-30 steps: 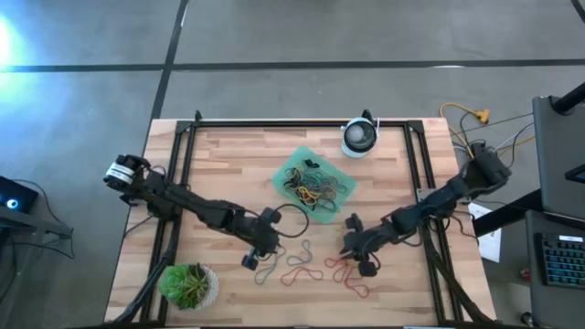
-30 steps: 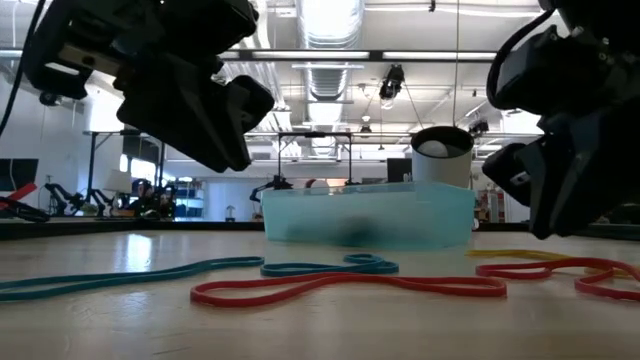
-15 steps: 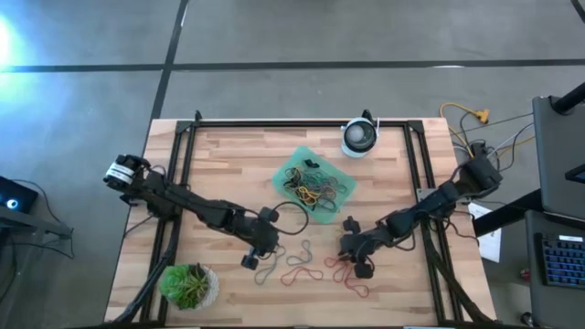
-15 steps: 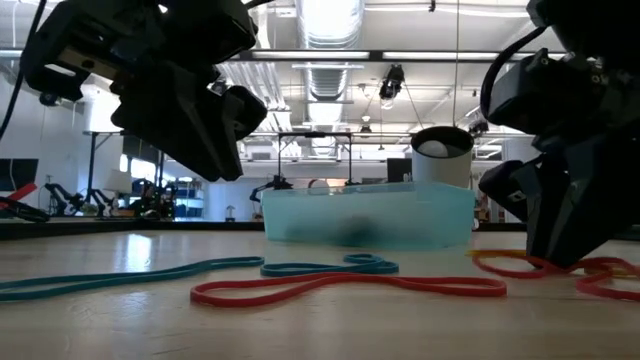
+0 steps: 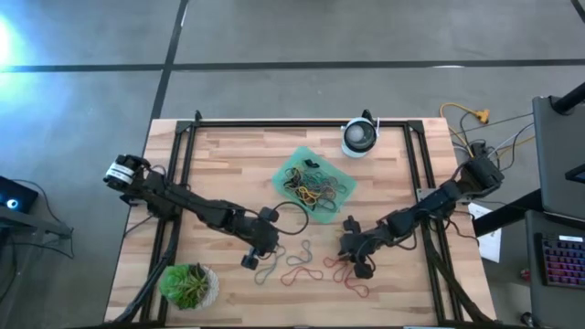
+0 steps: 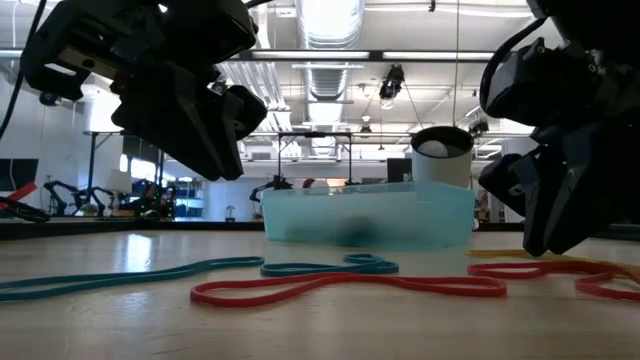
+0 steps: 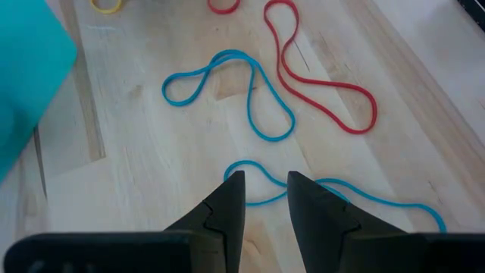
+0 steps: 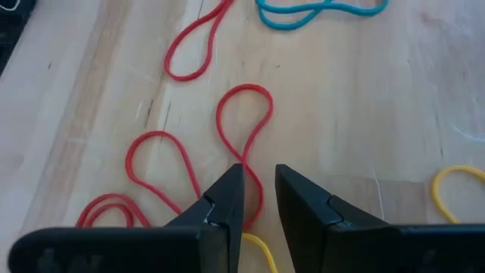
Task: Pick and place rubber bands into bin
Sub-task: Put the red rubber band into the blue bin
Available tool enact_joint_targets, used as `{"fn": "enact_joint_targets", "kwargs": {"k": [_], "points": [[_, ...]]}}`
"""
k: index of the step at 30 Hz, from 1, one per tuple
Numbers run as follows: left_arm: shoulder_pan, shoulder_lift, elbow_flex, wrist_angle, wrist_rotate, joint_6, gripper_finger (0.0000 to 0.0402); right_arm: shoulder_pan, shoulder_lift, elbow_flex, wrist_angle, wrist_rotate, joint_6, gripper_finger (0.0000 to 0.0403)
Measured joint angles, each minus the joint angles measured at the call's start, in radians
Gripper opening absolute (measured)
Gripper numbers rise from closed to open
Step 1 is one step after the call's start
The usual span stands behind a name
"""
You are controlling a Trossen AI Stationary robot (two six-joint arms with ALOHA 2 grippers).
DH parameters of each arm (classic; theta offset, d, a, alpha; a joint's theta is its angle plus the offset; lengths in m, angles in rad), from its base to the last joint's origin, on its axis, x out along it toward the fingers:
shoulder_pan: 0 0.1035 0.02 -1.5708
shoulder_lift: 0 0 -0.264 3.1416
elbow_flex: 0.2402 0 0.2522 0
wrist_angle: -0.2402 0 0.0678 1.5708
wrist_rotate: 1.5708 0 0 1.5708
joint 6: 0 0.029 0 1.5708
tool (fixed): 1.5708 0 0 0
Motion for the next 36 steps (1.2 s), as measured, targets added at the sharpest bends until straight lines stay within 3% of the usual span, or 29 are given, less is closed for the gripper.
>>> {"fn": "enact_joint_targets", "kwargs": {"k": [24,36], "points": [[0.000,0.000,-0.001,0.000,0.000,0.001,0.0085,0.029,0.001,0.000,0.005,0.020,0.003,0.0072],[0.000,0.000,-0.002,0.001,0.000,0.001,0.0085,0.028,0.078,0.003,0.059,0.026,0.023,0.0072]]}}
